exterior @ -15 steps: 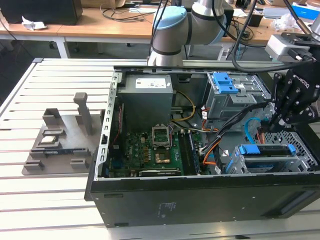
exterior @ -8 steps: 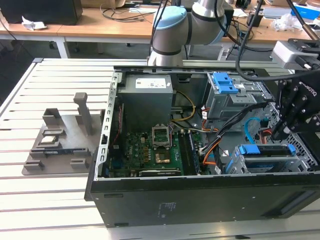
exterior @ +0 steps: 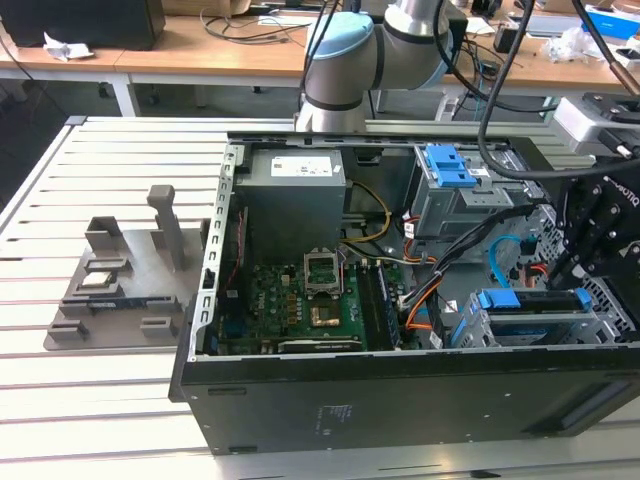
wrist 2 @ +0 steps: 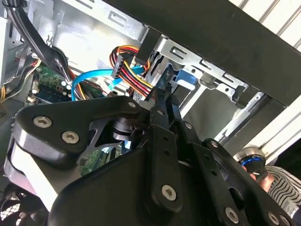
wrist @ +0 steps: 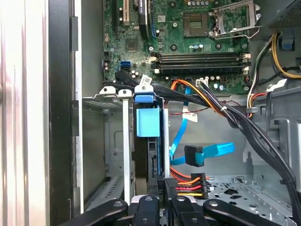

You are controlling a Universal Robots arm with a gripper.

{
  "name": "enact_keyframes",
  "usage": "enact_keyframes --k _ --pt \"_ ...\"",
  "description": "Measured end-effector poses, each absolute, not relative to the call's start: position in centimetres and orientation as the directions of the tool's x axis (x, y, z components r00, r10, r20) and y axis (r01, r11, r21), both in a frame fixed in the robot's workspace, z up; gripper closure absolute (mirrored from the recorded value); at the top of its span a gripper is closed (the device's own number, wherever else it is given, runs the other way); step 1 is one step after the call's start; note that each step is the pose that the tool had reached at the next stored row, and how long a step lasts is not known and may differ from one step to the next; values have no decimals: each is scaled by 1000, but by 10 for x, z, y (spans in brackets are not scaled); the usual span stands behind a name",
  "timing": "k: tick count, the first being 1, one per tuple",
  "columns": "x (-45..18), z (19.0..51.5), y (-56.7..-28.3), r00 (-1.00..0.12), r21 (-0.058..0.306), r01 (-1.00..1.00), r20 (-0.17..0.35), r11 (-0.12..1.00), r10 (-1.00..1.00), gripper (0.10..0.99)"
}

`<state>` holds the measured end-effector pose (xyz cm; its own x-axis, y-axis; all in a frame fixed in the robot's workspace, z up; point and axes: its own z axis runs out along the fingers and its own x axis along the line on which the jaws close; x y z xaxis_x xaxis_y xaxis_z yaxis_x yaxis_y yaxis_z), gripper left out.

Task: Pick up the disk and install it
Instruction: 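Insert the first disk wire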

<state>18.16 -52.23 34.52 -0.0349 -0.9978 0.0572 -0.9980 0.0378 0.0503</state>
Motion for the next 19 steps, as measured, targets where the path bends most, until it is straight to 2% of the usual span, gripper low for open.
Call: enact_keyframes --k 14,16,17,19 --pt "180 335 -526 -32 50 -998 57 35 -998 918" --pt "180 335 -526 -33 50 -998 57 35 -998 906" --pt "180 335 -526 -33 50 -998 57 35 -998 843" --pt "180 339 -526 -32 50 -998 58 35 -998 843"
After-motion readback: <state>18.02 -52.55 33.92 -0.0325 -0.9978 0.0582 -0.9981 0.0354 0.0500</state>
